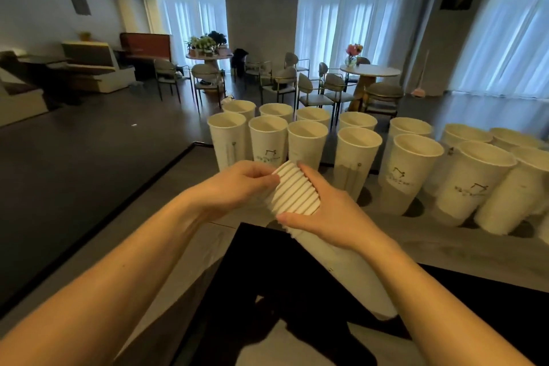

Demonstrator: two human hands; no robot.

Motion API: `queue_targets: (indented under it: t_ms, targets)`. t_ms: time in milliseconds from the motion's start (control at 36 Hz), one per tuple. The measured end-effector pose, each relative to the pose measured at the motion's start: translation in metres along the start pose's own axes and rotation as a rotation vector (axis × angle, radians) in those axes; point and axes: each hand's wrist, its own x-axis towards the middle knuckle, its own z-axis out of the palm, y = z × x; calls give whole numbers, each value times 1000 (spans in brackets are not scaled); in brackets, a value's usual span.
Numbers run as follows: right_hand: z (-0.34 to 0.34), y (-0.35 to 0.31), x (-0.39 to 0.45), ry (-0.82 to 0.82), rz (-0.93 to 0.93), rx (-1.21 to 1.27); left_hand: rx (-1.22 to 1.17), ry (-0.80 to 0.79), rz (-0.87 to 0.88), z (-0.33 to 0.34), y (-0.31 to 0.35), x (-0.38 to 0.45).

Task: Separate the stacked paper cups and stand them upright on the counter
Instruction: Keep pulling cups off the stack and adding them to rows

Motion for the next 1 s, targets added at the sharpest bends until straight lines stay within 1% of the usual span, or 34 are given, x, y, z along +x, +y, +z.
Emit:
queue_targets:
  t_ms: [83, 167, 222, 306, 333, 361, 389, 472, 556, 750, 833, 861, 917, 944, 972, 1000]
  targets:
    - [11, -11, 11, 12, -1, -49, -15, 43, -4, -16, -9, -5]
    - [16, -14, 17, 1, -4, -136, 31, 167, -7, -30, -14, -5]
    - [15, -12, 20, 5, 1, -180, 84, 284, 17, -45, -13, -6]
    - [12, -5, 22, 45, 54, -230, 214, 512, 130, -74, -8, -10]
    - [10, -2, 22, 55, 83, -240, 256, 553, 160, -83, -7, -12]
    - [10, 0, 22, 60, 108, -246, 334, 558, 179, -89, -7, -12]
    - [9, 3, 22, 64, 126, -248, 460, 525, 182, -94, -9, -10]
    - [9, 5, 23, 79, 159, -234, 828, 365, 104, -93, -23, 2]
    - [11, 3, 25, 83, 158, -215, 980, 325, 42, -86, -37, 10]
    - [10, -5, 23, 92, 134, -172, 991, 351, 65, -91, -49, 17]
    - [9, -8, 20, 97, 120, -167, 916, 318, 92, -91, -44, 14]
    - [8, -9, 19, 98, 116, -165, 916, 342, 128, -91, -42, 12]
    - [7, -11, 16, 105, 105, -161, 962, 492, 237, -87, -34, 8]
    - [7, -12, 14, 111, 101, -159, 936, 568, 299, -80, -29, 5]
    - [7, -14, 14, 115, 94, -158, 852, 602, 344, -71, -21, 3]
    - [7, -15, 12, 116, 88, -163, 709, 569, 340, -59, -12, 0]
